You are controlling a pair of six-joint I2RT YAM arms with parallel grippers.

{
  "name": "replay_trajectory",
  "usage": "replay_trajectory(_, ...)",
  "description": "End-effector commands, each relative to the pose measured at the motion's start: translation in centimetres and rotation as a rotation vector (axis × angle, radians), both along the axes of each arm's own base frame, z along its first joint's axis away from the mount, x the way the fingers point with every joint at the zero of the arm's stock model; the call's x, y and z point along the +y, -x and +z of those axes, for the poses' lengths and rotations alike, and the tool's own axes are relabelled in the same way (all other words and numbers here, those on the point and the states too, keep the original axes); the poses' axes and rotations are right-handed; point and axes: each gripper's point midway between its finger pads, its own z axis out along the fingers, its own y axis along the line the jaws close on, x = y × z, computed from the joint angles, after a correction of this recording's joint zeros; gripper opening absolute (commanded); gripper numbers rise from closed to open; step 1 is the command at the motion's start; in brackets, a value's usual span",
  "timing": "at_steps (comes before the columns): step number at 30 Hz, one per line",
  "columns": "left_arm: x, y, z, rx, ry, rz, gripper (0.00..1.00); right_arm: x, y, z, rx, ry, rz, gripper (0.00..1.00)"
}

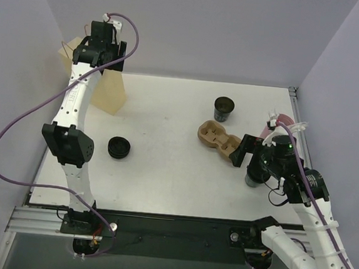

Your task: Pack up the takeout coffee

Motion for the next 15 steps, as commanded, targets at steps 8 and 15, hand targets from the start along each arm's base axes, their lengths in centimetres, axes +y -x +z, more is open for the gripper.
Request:
replay_trajectory(8,0.5,-1.5,-1.2,0.021,-0.05,0.015,0.64,0.7,-1.1,0.4,-0.034,0.016,0.05,0.97)
replay_trajectory(15,0.2,-1.7,-0.5,0.003,-0.037,-0.002,0.56,0.6,-1.1,0.0,-0.03,0.027,0.051,0.97)
